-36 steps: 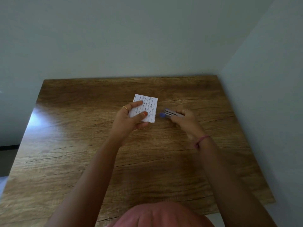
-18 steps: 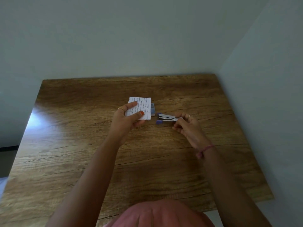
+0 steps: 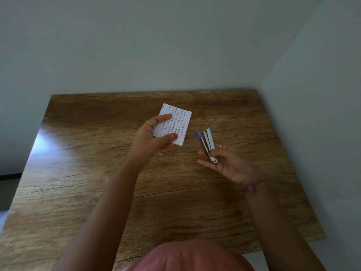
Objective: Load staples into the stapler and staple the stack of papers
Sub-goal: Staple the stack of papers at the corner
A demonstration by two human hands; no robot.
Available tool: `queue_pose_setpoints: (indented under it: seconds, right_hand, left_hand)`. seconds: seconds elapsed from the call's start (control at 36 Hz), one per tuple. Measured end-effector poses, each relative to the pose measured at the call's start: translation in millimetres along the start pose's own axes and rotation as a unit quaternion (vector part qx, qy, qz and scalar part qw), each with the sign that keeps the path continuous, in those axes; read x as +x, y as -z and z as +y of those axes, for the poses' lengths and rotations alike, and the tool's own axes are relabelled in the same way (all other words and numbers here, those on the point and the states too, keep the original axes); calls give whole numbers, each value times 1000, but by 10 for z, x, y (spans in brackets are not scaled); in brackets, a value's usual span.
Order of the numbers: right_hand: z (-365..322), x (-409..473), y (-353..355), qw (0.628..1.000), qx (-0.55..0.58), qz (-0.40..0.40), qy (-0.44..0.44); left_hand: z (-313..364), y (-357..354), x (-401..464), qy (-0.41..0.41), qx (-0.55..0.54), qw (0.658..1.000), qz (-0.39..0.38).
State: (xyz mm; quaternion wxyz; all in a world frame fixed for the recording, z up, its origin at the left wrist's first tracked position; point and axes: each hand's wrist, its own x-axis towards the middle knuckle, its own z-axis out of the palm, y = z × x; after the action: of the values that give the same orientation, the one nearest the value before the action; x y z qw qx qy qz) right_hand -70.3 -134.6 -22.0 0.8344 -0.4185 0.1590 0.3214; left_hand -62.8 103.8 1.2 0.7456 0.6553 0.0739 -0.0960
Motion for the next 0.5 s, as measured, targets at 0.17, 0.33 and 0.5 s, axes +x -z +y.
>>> queue_pose_setpoints:
  seconds: [0.17,0.33,0.5]
  right_hand:
    - [90,-30,-156,992,-121,-9,27]
    - [103,-33,-302,977,-206,-11,54]
    - [60,-68,-404,982,-176,-18,71]
  left_hand:
    - [129,-44,-37,-21,21,998,-47]
    - [221,-100,-66,-30,5,999,-31]
    - [277,-118,-60,-34,40,998,-30]
